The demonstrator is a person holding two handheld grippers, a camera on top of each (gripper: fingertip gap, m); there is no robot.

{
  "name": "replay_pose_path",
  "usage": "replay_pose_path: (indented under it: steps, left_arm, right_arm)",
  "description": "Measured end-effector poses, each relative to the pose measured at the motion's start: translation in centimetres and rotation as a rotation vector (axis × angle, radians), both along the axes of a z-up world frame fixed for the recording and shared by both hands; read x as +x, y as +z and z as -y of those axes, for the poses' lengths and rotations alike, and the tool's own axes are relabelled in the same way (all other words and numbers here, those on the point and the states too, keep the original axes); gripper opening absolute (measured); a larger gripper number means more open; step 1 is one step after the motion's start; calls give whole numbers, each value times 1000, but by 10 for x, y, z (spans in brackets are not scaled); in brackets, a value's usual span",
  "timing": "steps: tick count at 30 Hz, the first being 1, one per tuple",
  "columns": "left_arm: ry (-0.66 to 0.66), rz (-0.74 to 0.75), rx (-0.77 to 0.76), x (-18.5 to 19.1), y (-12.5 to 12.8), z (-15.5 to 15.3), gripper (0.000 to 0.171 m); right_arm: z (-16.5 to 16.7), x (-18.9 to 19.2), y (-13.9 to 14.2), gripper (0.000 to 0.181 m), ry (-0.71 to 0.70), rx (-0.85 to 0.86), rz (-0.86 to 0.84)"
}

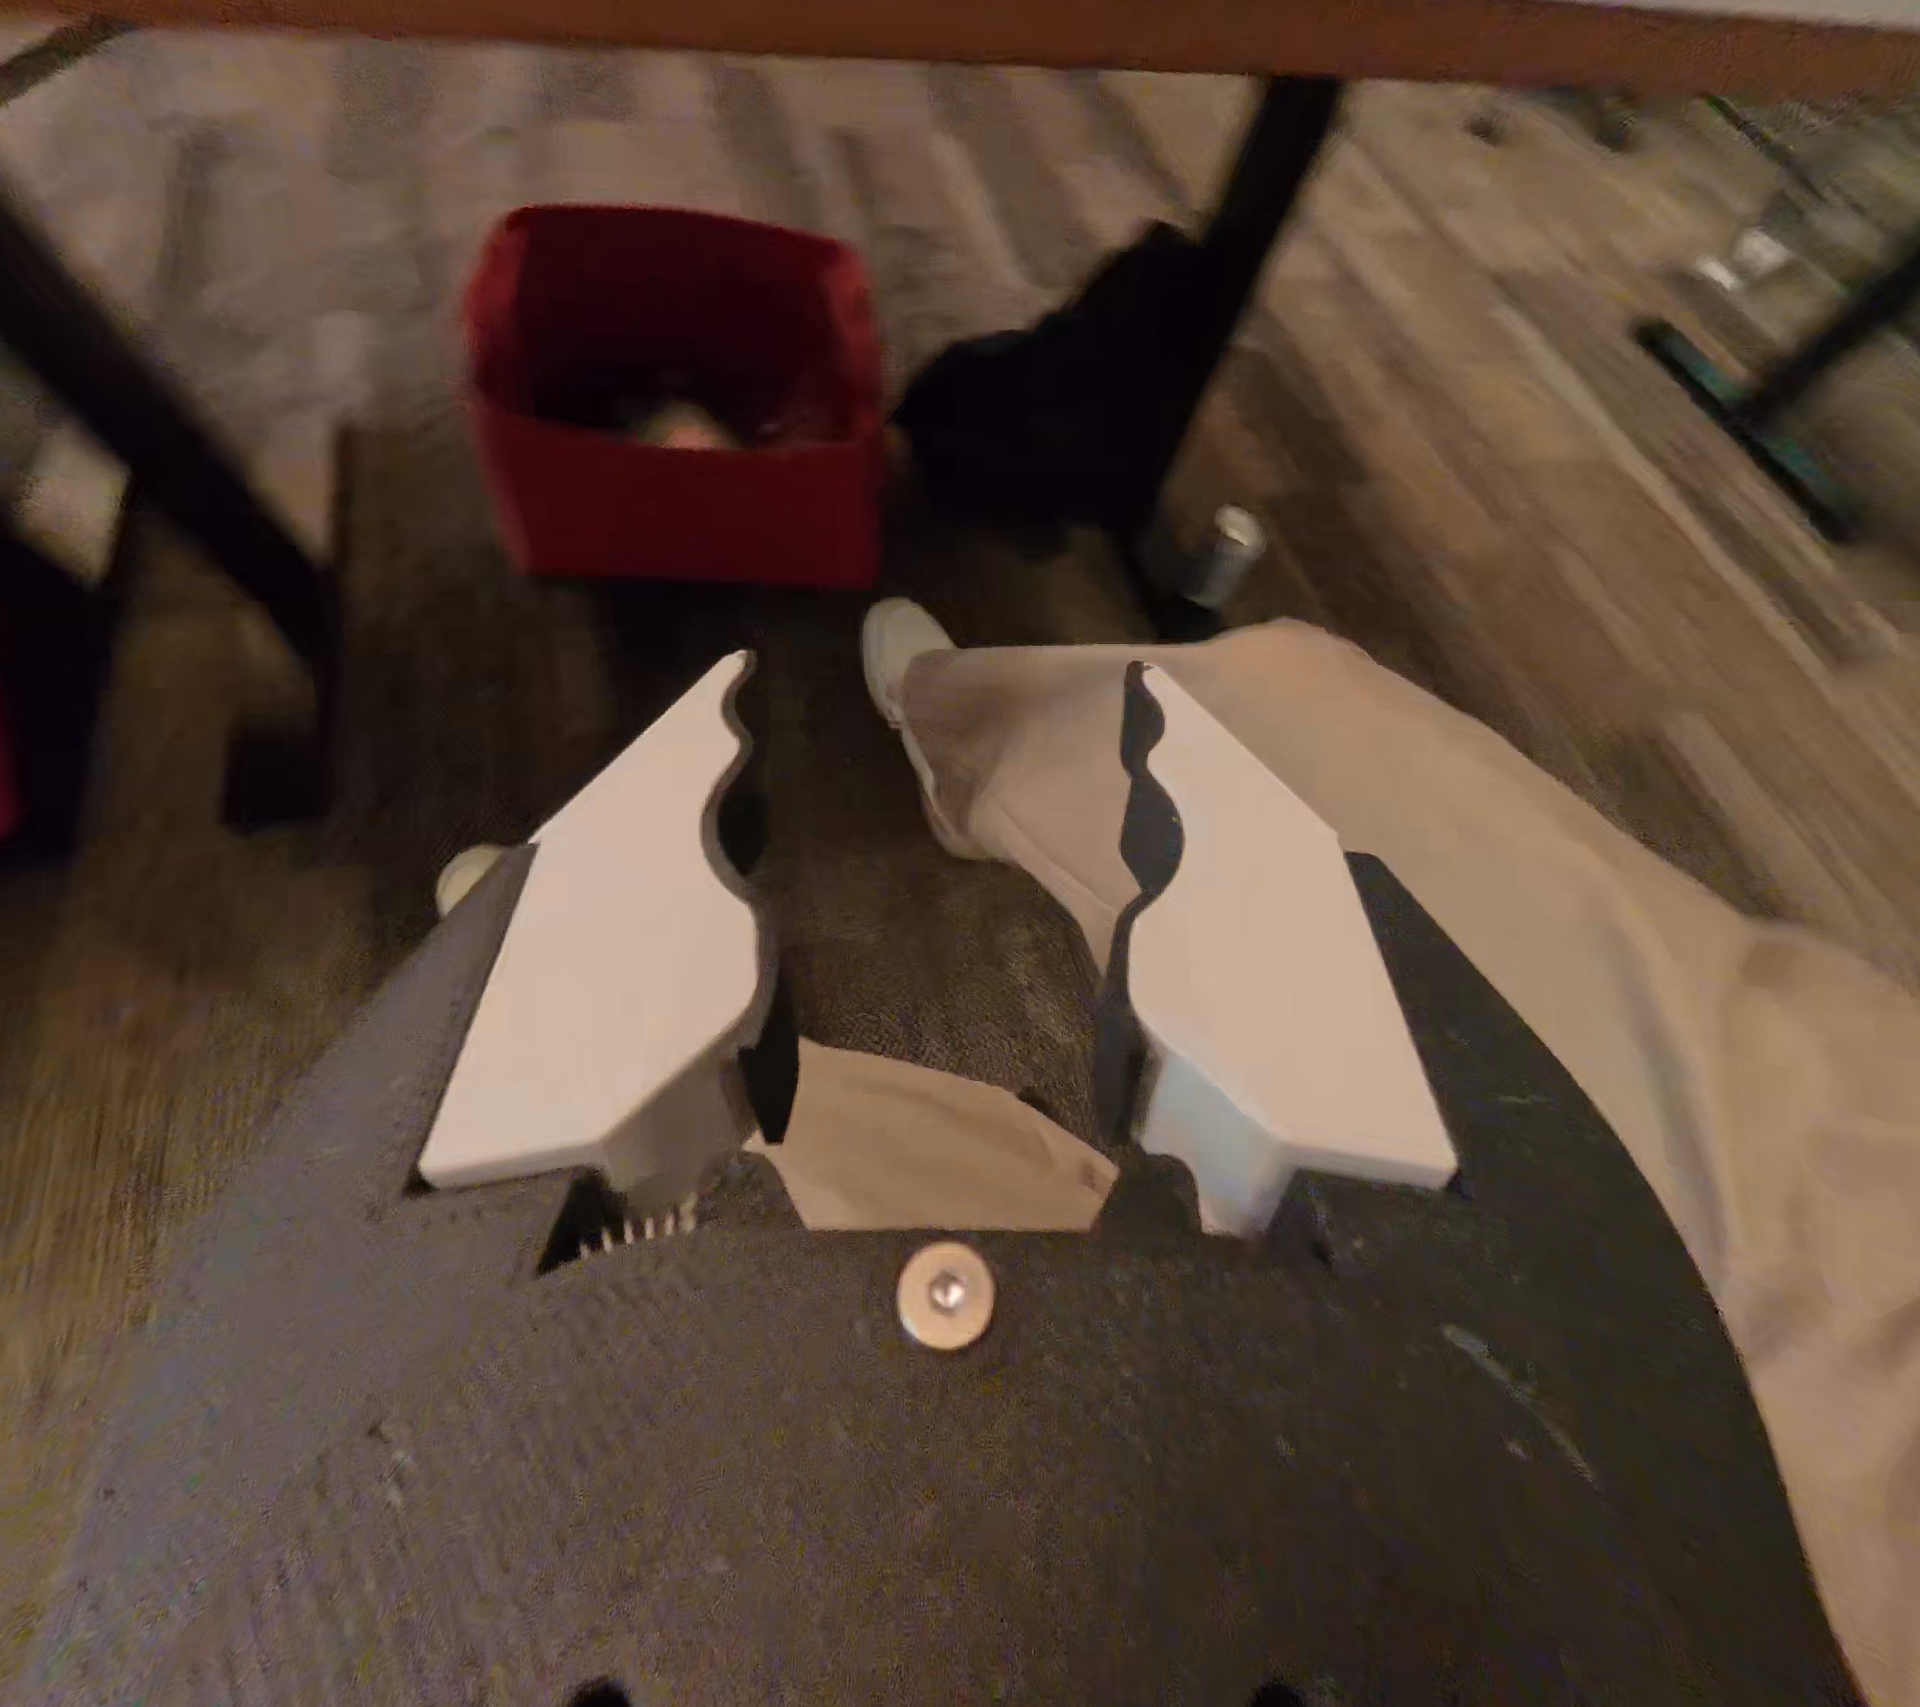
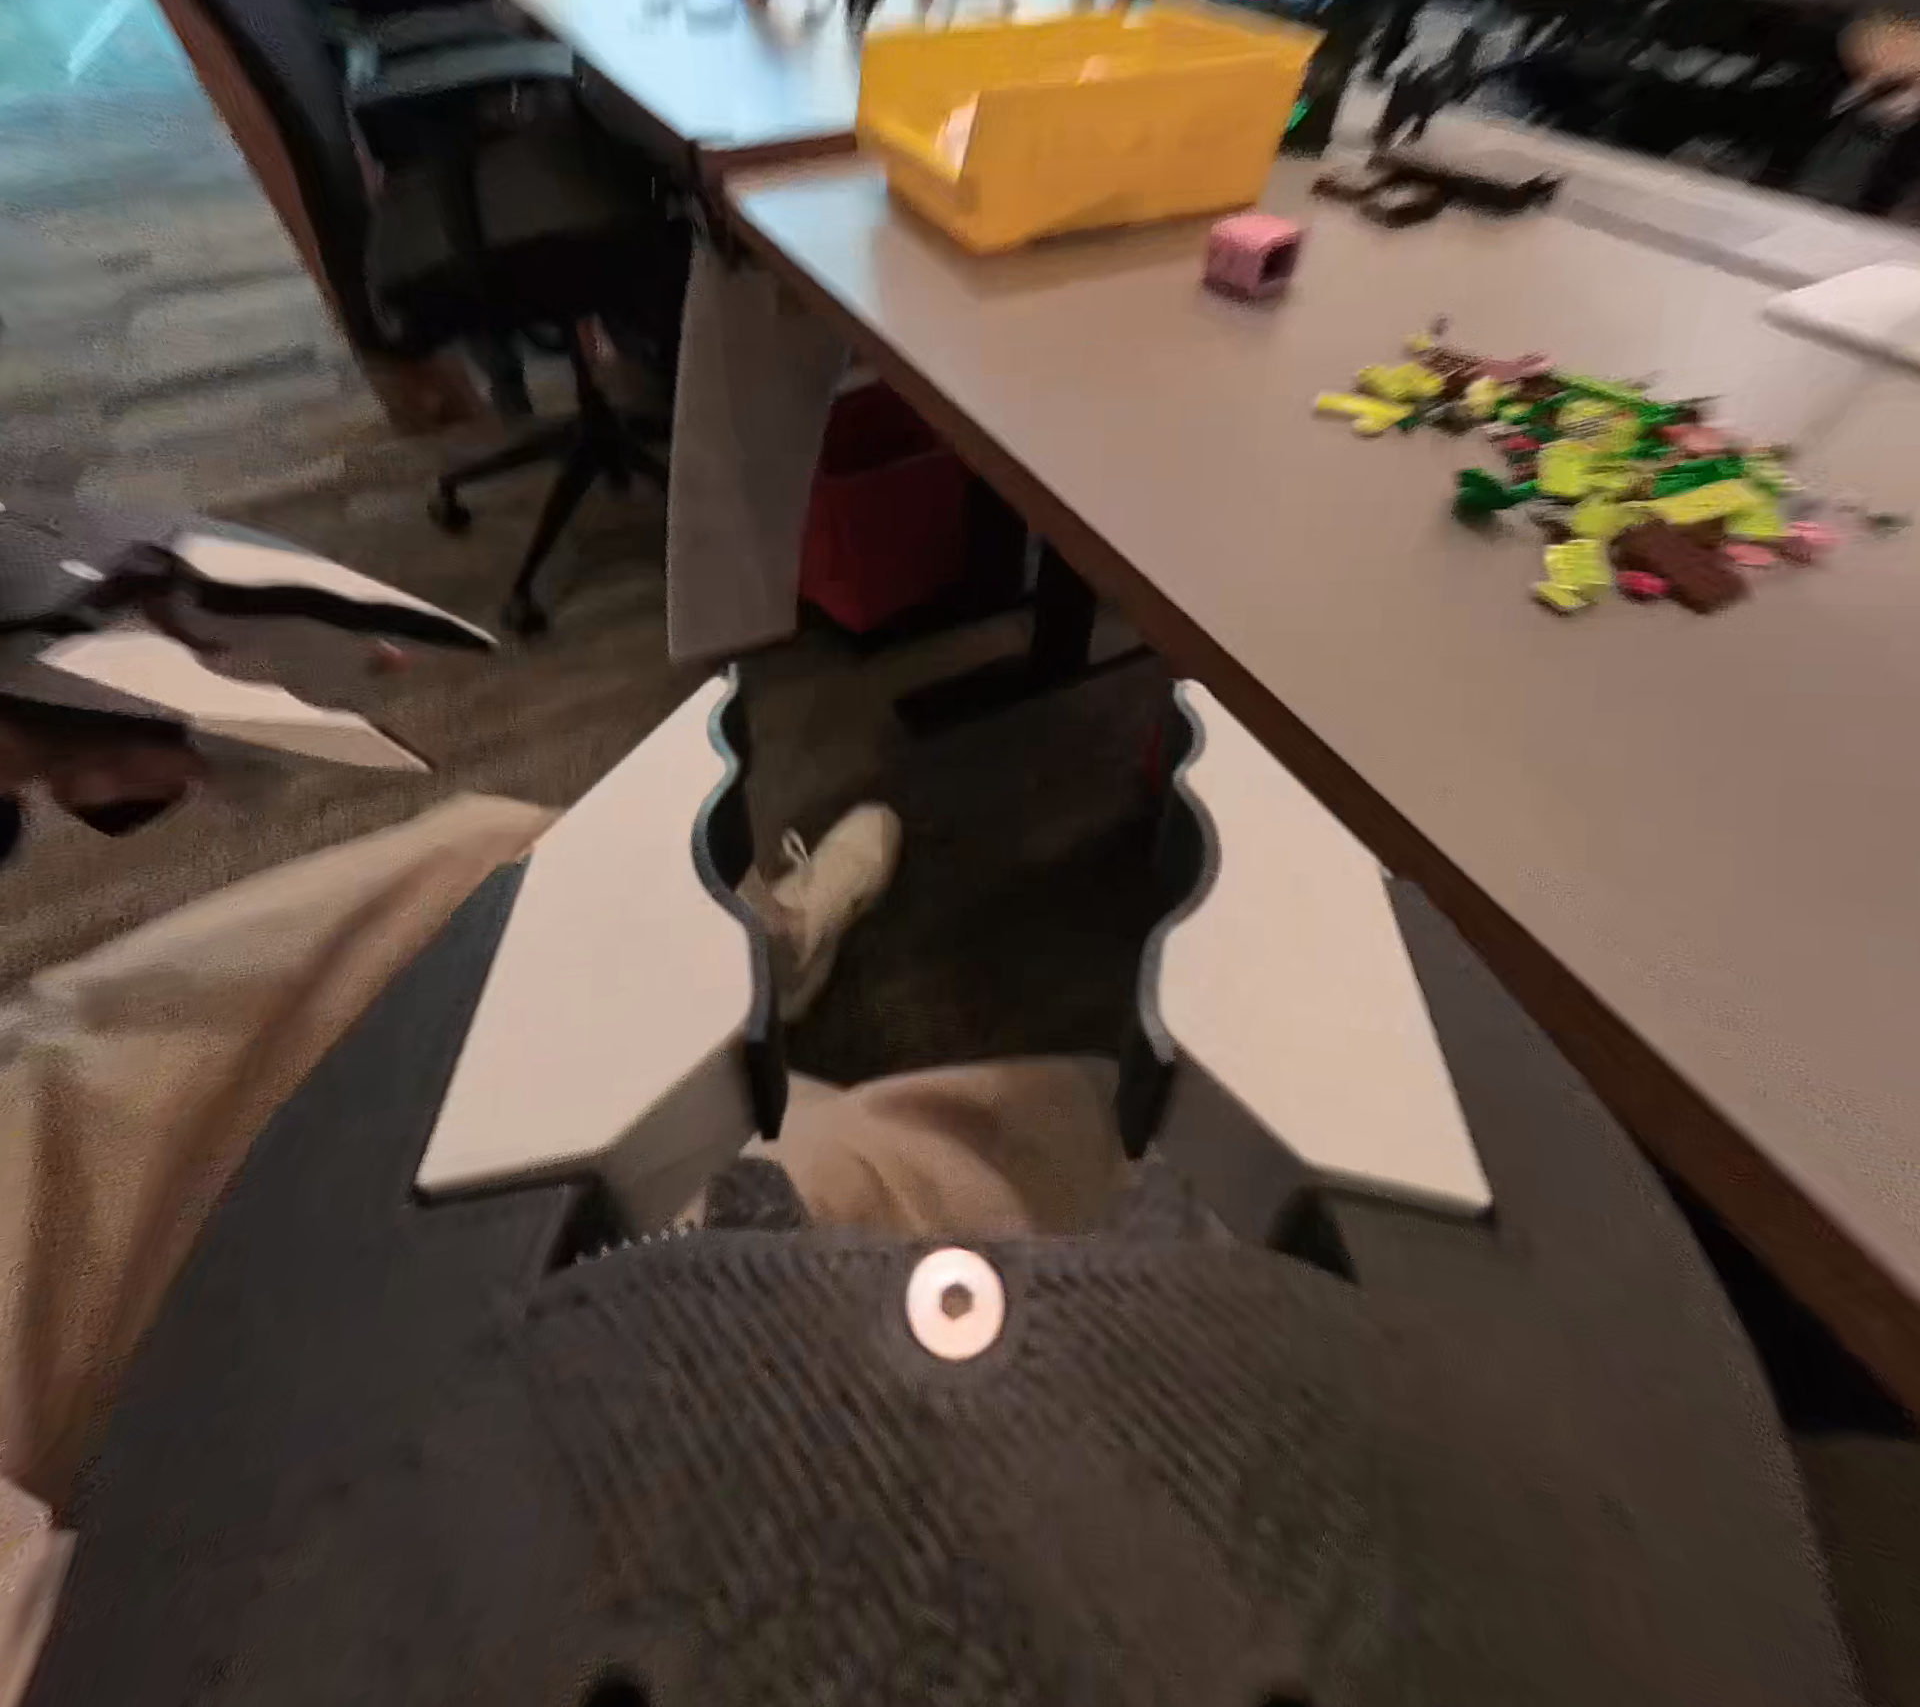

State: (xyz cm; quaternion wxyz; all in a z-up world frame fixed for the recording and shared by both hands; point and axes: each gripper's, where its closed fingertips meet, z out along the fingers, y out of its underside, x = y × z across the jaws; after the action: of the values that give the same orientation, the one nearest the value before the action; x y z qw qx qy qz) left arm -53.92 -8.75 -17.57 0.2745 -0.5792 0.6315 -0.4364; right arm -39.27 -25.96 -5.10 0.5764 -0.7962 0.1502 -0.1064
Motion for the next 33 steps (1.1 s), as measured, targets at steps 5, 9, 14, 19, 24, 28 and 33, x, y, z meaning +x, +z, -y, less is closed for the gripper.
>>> replay_pose_path:
  steps: [5,9,14,19,24,28,33]
  left_arm:
    - [367,240,-47,8,1,-79,9]
    - [378,277,100,57,25,-87,0]
    - [178,398,23,115,95,-43,0]
    - [-23,484,-31,153,151,-16,0]
    - [-225,412,-2,199,150,15,7]
    - [-344,326,84,236,121,36,24]
    - [-474,203,35,316,93,63,44]
  right_arm:
    - [-90,58,-43,68,182,-72,-143]
    - [-89,81,-26,45,197,-52,-149]
    - [-34,93,23,50,31,-191,85]
    - [99,136,110,63,-416,-402,548]
    - [135,124,82,61,-534,-36,253]
    - [116,138,25,48,-531,65,152]
    - [77,179,-33,47,-441,-31,40]
